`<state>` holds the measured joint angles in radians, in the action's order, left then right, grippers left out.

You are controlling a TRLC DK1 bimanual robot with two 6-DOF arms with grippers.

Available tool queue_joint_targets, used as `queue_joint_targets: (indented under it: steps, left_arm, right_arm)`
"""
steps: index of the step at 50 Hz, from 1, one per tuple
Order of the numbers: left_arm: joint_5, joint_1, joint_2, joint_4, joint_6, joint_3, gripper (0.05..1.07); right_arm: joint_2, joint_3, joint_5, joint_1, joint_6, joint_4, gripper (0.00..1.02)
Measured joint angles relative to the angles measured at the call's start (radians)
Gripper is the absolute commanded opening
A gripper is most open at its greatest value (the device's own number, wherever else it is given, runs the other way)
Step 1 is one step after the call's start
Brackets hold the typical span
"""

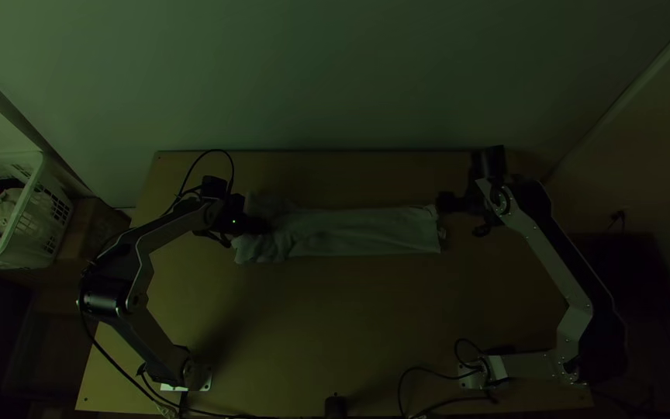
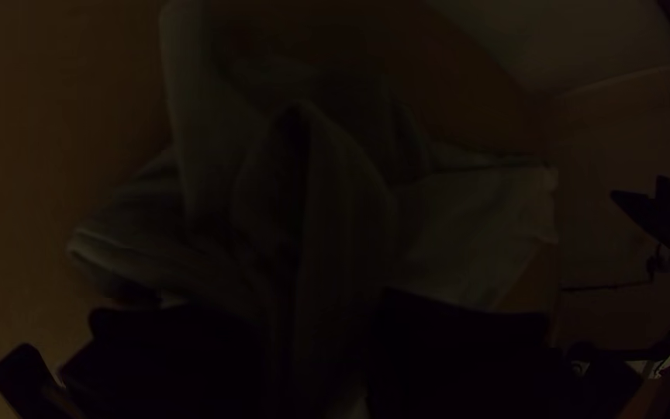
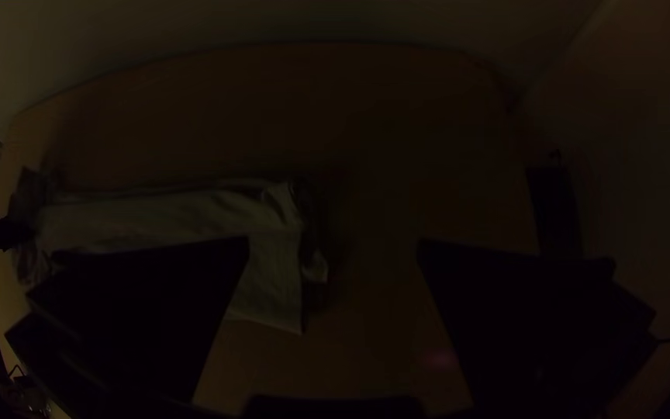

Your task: Fold the t-shirt

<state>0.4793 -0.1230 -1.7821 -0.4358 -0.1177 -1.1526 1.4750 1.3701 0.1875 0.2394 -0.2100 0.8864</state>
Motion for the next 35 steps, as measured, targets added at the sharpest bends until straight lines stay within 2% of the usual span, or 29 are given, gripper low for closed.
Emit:
queue_joint_targets:
  steps: [12,18,35]
  left_arm:
    - [-0.043,0.056,0.047,-0.147,0.018,0.009,0.08]
    - [-0.044,0.15,0.05,-0.225,0.072,0.002,0.08]
    - [-0.107,0.449,0.044,-0.327,0.279,-0.107,0.08]
  right_arm:
    - [-0.011,-0.046,0.0,0.0,-0.003,-0.05,0.99]
    - [-0.015,-0.069,0.0,0.0,-0.003,-0.092,0.99]
    - [-0.028,-0.134,0.0,-0.021,-0.003,-0.148,0.99]
